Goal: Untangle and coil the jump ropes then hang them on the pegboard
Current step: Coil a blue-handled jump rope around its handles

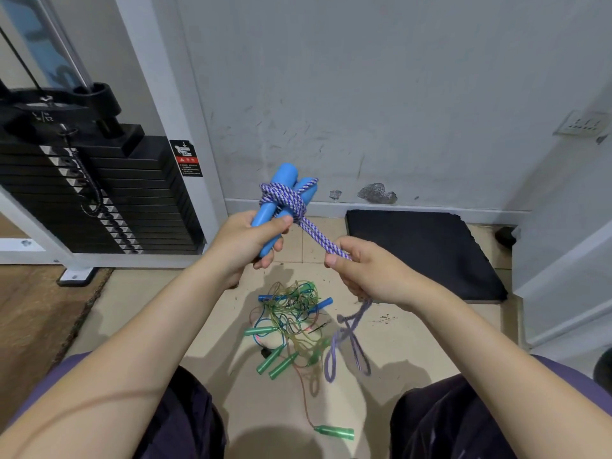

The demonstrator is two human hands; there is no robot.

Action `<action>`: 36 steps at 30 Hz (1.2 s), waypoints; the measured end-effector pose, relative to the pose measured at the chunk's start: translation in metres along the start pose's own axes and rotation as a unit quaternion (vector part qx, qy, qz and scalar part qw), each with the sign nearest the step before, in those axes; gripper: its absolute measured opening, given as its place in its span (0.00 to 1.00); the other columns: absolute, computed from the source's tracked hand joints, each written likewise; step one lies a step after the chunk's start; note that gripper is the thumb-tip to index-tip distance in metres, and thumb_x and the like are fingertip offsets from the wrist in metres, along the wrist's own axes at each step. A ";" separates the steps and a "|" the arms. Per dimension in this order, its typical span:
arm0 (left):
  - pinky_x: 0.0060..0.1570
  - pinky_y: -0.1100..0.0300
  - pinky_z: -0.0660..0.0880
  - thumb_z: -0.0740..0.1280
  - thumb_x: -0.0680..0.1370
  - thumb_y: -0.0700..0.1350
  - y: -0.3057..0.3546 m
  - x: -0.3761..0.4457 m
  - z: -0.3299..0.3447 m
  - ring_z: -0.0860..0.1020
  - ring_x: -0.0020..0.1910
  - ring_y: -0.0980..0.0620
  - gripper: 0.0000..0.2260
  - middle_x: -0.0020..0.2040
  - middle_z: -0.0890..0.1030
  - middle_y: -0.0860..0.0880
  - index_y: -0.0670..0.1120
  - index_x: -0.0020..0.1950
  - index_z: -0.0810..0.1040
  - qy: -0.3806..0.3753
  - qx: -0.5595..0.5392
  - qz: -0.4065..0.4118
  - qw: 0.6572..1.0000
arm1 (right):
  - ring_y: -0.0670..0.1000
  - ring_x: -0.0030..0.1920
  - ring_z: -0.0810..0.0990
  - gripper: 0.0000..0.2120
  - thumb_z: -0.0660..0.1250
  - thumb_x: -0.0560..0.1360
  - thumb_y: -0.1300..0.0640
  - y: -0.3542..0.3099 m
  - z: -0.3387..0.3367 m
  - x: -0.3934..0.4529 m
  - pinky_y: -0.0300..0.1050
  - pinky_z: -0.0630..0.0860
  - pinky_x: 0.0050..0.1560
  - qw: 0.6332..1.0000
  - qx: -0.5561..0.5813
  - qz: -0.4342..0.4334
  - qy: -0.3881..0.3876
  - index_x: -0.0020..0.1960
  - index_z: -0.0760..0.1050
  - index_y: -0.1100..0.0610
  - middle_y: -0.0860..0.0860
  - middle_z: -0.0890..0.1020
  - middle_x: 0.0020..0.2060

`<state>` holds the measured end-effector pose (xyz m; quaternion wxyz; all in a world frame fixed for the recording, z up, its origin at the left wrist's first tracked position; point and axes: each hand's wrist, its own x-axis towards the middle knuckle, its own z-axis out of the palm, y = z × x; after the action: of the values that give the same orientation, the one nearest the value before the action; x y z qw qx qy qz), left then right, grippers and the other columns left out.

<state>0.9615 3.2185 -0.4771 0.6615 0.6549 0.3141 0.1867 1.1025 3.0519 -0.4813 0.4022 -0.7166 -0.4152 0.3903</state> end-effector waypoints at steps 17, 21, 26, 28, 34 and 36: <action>0.25 0.63 0.65 0.73 0.76 0.46 0.001 -0.017 0.016 0.68 0.19 0.51 0.10 0.29 0.77 0.47 0.49 0.37 0.75 -0.318 0.299 -0.022 0.900 | 0.41 0.30 0.67 0.10 0.73 0.74 0.55 -0.010 -0.023 -0.001 0.36 0.64 0.33 0.972 -0.096 -0.156 0.145 0.35 0.78 0.48 0.43 0.73 0.26; 0.29 0.60 0.66 0.74 0.75 0.47 0.001 -0.017 0.012 0.69 0.20 0.50 0.10 0.29 0.77 0.48 0.52 0.36 0.76 -0.334 0.309 -0.020 0.891 | 0.44 0.30 0.66 0.13 0.77 0.69 0.51 -0.004 -0.019 0.003 0.41 0.64 0.33 0.969 -0.118 -0.136 0.171 0.40 0.74 0.53 0.48 0.74 0.30; 0.30 0.59 0.66 0.73 0.75 0.47 0.000 -0.019 0.010 0.68 0.19 0.51 0.10 0.29 0.77 0.47 0.52 0.35 0.78 -0.361 0.279 -0.028 0.889 | 0.42 0.33 0.64 0.15 0.76 0.71 0.56 -0.002 -0.018 -0.001 0.36 0.63 0.35 0.971 -0.118 -0.162 0.133 0.43 0.68 0.55 0.46 0.70 0.34; 0.27 0.61 0.65 0.73 0.76 0.45 0.001 -0.019 0.009 0.68 0.19 0.51 0.10 0.30 0.76 0.44 0.53 0.34 0.78 -0.371 0.247 -0.027 0.895 | 0.42 0.34 0.66 0.11 0.73 0.74 0.57 0.000 -0.018 0.001 0.36 0.64 0.37 0.976 -0.086 -0.167 0.106 0.42 0.70 0.57 0.46 0.71 0.35; 0.24 0.64 0.60 0.71 0.77 0.43 0.002 -0.016 0.008 0.67 0.20 0.51 0.08 0.31 0.75 0.44 0.47 0.39 0.76 -0.370 0.157 -0.014 0.915 | 0.45 0.40 0.73 0.08 0.68 0.72 0.44 -0.002 -0.014 0.003 0.44 0.69 0.43 0.992 0.088 -0.084 0.038 0.42 0.74 0.48 0.46 0.76 0.39; 0.23 0.63 0.59 0.70 0.76 0.45 -0.001 -0.013 0.006 0.66 0.19 0.52 0.07 0.31 0.74 0.43 0.46 0.39 0.76 -0.361 0.113 -0.012 0.925 | 0.47 0.41 0.76 0.12 0.69 0.71 0.45 -0.002 -0.015 0.003 0.43 0.71 0.43 0.979 0.191 -0.071 0.001 0.48 0.74 0.51 0.49 0.78 0.42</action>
<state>0.9557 3.2059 -0.4761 0.6542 0.7443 0.0807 -0.1074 1.1163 3.0512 -0.4745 0.5587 -0.5954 -0.3823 0.4326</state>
